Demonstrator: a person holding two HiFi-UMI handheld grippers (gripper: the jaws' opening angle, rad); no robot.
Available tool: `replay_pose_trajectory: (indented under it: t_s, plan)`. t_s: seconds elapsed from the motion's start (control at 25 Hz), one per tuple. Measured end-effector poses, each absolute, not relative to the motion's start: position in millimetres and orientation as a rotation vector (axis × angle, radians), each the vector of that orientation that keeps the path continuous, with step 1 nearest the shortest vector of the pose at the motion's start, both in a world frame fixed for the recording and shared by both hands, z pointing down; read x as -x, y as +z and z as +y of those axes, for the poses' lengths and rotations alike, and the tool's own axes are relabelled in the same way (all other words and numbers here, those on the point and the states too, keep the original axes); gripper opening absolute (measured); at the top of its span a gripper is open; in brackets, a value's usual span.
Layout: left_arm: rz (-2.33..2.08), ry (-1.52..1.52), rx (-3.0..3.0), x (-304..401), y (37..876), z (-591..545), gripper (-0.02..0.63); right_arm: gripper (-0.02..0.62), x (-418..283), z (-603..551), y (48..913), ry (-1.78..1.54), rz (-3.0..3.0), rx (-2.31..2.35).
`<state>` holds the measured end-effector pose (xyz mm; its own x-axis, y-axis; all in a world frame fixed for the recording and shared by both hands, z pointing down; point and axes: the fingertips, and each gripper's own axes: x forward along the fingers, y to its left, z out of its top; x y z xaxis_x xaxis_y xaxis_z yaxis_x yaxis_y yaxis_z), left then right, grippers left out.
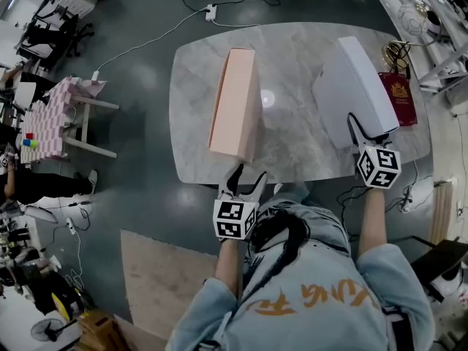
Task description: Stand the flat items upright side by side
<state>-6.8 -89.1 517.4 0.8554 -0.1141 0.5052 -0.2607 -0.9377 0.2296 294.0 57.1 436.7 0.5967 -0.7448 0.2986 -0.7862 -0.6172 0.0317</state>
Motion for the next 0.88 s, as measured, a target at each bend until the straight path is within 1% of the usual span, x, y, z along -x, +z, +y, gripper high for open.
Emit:
replay_pose_trajectory:
  t_s: [0.16,0.24,0.28,0.56,0.64,0.72,0.88]
  plan:
    - [-0.543,0.752,-2.738,24.9,521.5,-128.4,0.34,0.362,-289.0,41.9,437.4,0.431,-1.249,-2.674]
    - [-0.601,0.741,-2.75,21.6,519.9,-142.8,0.372,0.36,-285.3,34.2,438.2,0.44,-1.24,-2.671]
    - [-0.608,0.734,-2.76,18.1,518.6,-148.0,0.377,0.36,-283.1,29.9,438.8,0.445,-1.239,-2.667]
    - [-0.614,0.712,-2.855,-9.0,502.7,-169.7,0.377,0.354,-273.0,10.1,437.6,0.473,-1.239,-2.661]
    - [-0.622,0.683,-2.857,-17.0,499.1,-171.6,0.365,0.353,-273.6,8.5,438.2,0.474,-1.247,-2.662]
    - [-0.631,0.669,-2.853,-24.9,496.8,-173.0,0.323,0.353,-274.6,7.2,438.5,0.477,-1.252,-2.663]
    - [-0.644,0.677,-2.838,-34.5,496.2,-174.1,0.316,0.352,-271.3,2.5,437.7,0.489,-1.261,-2.667]
